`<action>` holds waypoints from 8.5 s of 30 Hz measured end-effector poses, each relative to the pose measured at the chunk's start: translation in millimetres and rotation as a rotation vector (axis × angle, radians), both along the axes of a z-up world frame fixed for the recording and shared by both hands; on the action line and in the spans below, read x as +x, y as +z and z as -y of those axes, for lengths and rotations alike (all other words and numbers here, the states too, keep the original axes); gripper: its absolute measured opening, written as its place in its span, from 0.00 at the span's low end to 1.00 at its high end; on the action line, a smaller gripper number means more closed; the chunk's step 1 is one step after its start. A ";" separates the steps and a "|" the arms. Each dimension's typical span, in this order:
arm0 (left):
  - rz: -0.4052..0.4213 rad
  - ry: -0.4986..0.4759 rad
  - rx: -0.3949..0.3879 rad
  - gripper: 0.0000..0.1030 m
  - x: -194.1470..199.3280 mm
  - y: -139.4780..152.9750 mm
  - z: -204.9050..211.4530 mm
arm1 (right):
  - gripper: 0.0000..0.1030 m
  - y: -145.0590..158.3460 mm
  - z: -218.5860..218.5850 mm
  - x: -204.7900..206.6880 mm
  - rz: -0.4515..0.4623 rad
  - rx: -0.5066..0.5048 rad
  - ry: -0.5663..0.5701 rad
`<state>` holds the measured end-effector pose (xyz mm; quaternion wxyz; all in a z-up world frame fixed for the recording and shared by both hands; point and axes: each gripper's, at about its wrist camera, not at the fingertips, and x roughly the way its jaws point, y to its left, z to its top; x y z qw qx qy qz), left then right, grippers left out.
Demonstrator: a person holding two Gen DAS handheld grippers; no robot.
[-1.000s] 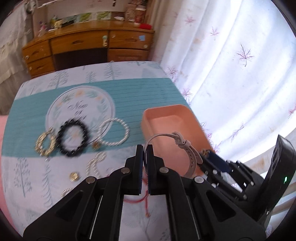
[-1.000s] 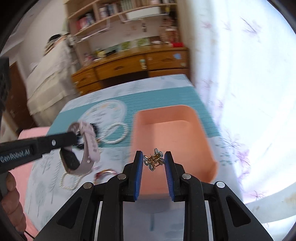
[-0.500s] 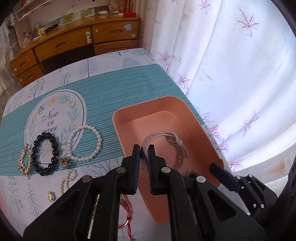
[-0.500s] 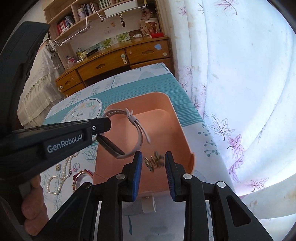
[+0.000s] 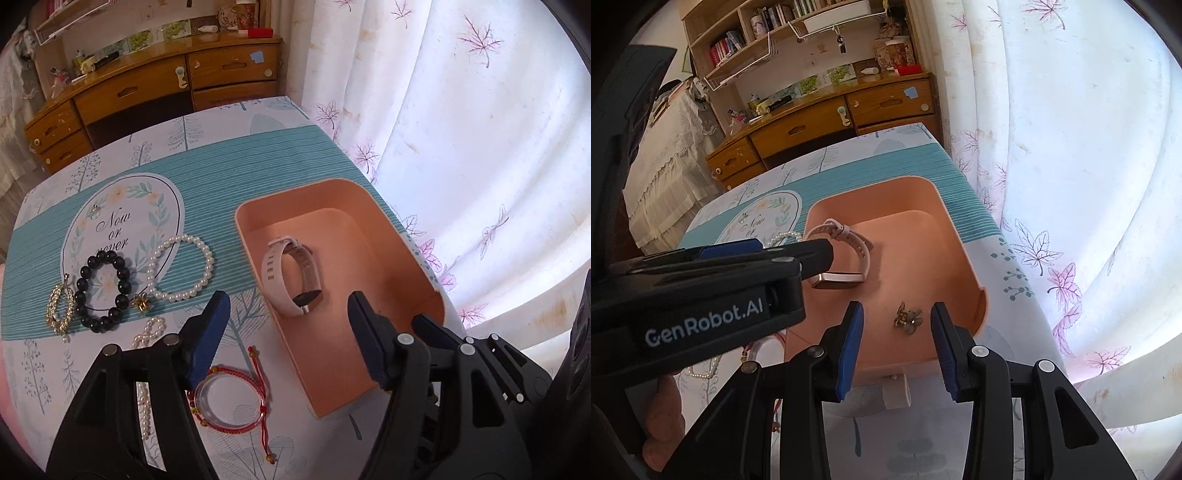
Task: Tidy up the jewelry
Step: 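Carry the watch into the peach box and open the left tool while the right tool drops the charm there, then move the left tool to the gold leaf earrings while the right tool reaches the black bead bracelet, then grasp the gold leaf earrings with the left tool while the right tool grasps the black bead bracelet, then carry the earrings into the peach box and release while the right tool releases the bracelet there, then withdraw the left tool from the box while the right tool grasps the red string bracelet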
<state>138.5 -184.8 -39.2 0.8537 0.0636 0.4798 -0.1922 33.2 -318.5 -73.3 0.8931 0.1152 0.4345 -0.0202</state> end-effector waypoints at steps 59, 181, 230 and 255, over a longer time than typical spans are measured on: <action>-0.084 0.507 -0.034 0.62 -25.5 -3.5 -320.6 | 0.37 64.0 -167.7 41.5 -0.081 -0.017 0.402; -0.087 -0.403 0.118 0.08 76.5 -14.0 67.4 | 0.14 44.9 64.7 33.2 -0.165 -0.054 0.076; -0.075 0.147 0.034 0.46 -71.7 -16.1 -188.3 | 0.27 37.0 -92.4 -22.3 -0.162 0.111 0.413; -0.139 0.220 -0.014 0.46 -59.5 -55.1 -227.4 | 0.27 -27.2 -174.2 28.2 -0.234 -0.063 0.499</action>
